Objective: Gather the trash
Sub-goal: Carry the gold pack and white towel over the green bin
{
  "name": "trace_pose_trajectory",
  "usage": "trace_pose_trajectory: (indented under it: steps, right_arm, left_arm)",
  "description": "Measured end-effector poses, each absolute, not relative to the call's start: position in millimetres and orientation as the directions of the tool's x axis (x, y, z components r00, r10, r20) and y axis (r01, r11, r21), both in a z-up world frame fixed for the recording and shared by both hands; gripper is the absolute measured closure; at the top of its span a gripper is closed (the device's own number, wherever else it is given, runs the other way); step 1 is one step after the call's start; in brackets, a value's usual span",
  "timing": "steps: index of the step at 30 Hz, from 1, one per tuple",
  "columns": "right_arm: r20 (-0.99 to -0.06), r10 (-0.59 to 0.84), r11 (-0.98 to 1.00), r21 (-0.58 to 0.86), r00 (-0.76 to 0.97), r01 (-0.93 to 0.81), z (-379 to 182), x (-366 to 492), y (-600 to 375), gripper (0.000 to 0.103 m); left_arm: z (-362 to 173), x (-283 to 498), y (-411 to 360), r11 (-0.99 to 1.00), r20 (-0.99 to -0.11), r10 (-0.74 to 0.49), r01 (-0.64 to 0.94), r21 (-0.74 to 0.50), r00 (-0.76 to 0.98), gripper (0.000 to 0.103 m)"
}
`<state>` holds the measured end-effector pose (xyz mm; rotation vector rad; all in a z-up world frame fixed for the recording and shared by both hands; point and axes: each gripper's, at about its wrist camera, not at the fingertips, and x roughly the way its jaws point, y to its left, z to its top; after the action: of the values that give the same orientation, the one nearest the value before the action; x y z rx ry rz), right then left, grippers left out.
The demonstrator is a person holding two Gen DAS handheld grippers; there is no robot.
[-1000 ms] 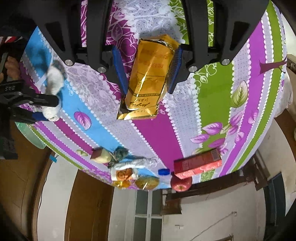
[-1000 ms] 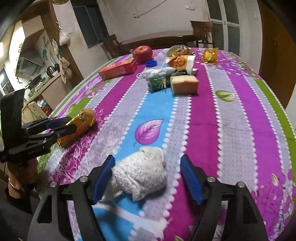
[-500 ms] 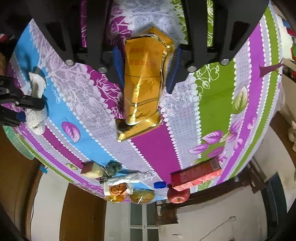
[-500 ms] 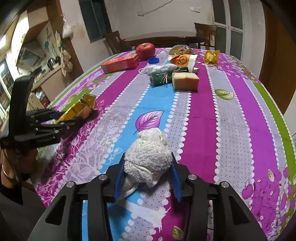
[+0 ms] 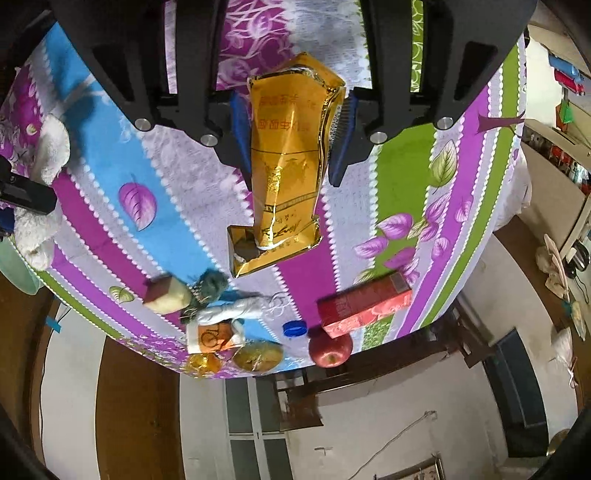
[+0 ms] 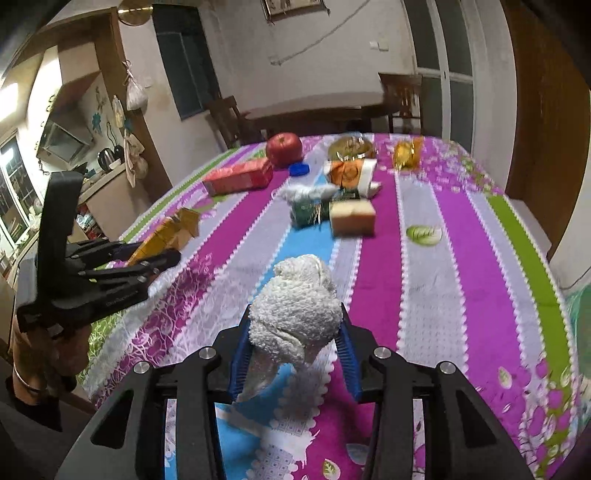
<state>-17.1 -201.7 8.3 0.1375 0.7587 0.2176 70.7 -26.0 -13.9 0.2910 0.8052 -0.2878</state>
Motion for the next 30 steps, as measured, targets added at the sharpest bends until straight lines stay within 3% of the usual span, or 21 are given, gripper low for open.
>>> trace_pose_trajectory:
  steps: [16, 30]
  right_arm:
    - [-0.582, 0.164, 0.984, 0.155, 0.796, -0.09, 49, -22, -231, 0.06]
    - [-0.52, -0.025, 0.99, 0.106, 0.854, 0.093, 89, -43, -326, 0.06]
  left_arm:
    - [17, 68, -67, 0.898, -0.677, -0.117, 0.369, 0.24, 0.727, 0.066]
    - [47, 68, -164, 0.829, -0.622, -0.198, 0.468, 0.306, 0.757, 0.066]
